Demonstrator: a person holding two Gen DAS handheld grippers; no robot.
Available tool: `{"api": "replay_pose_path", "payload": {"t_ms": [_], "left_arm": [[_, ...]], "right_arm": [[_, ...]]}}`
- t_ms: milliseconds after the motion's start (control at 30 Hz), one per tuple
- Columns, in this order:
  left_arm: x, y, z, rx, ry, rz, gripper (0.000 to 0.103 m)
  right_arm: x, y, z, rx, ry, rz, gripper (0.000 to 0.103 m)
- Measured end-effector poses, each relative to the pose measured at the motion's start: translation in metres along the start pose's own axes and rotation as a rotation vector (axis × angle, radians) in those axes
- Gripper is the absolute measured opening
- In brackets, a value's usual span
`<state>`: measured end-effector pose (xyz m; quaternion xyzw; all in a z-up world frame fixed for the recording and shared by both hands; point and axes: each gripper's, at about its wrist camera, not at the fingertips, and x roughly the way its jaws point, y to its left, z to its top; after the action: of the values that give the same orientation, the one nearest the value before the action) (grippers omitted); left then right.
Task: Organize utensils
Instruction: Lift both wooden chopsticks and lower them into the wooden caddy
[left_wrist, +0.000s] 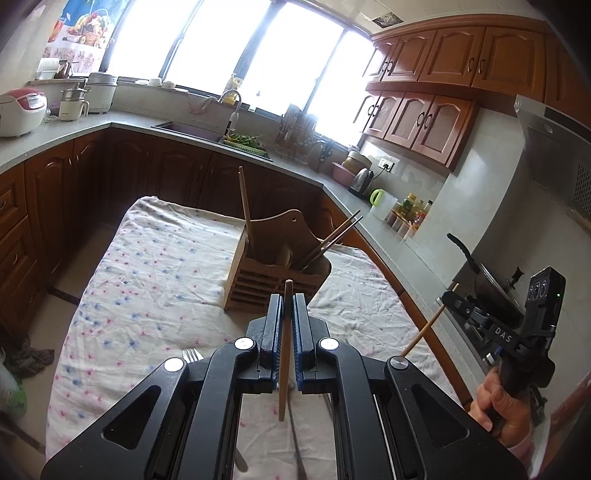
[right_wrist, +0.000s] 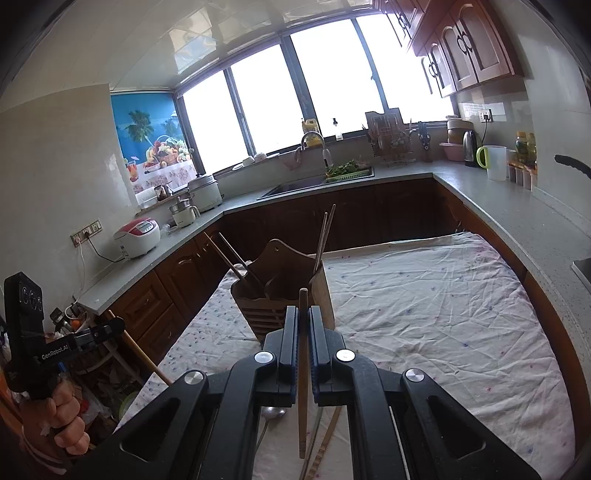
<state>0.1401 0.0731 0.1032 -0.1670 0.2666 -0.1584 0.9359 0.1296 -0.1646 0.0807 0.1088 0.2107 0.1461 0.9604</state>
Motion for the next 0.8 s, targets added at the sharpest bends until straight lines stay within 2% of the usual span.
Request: {"api": "replay_pose_path", "payload": {"t_ms": [433,800], "left_arm": [[0.0,0.0,0.024,0.011,-0.059,0.003,0.004],[0.006,0.001,0.083,0.04,-0.187,0.028,0.004]], "right_arm": [[0.012,0.004,0.018,0.004,-0.032,0.015,0.005],[0.034,0.01,0.068,0.007,-0.133,0.032,0.005]]}}
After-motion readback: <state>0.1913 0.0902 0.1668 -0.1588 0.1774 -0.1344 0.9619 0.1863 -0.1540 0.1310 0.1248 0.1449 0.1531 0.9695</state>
